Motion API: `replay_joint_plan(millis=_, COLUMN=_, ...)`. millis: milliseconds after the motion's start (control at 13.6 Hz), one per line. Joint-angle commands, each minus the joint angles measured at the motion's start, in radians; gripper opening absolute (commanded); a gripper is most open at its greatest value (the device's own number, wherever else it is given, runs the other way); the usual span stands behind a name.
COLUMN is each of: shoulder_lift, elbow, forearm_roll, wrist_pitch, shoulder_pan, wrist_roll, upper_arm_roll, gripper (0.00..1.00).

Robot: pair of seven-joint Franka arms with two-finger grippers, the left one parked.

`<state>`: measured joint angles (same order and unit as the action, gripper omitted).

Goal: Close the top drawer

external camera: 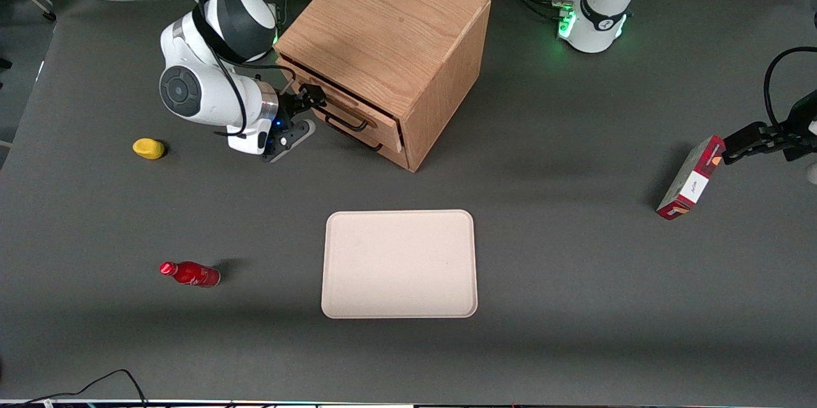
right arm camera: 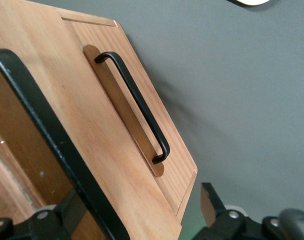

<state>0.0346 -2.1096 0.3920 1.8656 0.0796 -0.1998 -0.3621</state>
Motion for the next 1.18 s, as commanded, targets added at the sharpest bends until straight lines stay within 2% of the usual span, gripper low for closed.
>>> replay_joint_plan(millis=0, shoulder_lift=-0.047, elbow=-0.043, forearm_roll=0.033, wrist_pitch=0.012, shoulder_pan=0.000, wrist_roll=0.039, upper_arm_roll=-0.023, gripper=1.00)
replay_joint_plan(millis=442, shoulder_lift=-0.058, elbow=-0.041, forearm_roll=0.039, wrist_pitch=0.012, shoulder_pan=-0.003, wrist_roll=0.042, upper_arm_roll=-0.032, gripper=1.00)
replay_joint_plan(millis=811, shoulder_lift=-0.018, elbow=0.086, forearm_roll=0.018, wrist_pitch=-0.020, shoulder_pan=-0.006, wrist_roll=0.036, upper_arm_roll=-0.021, gripper=1.00)
replay_joint_plan(millis=1032, shoulder_lift=-0.030, elbow=0.150, forearm_roll=-0.013, wrist_pitch=-0.064, shoulder_pan=-0.009, wrist_roll=0.037, upper_arm_roll=-0.011, gripper=1.00)
replay_joint_plan(millis=1105, shoulder_lift=-0.042, elbow=0.183, forearm_roll=-0.051, wrist_pitch=-0.087, shoulder_pan=-0.008, wrist_roll=0.042, upper_arm_roll=0.000, gripper=1.00)
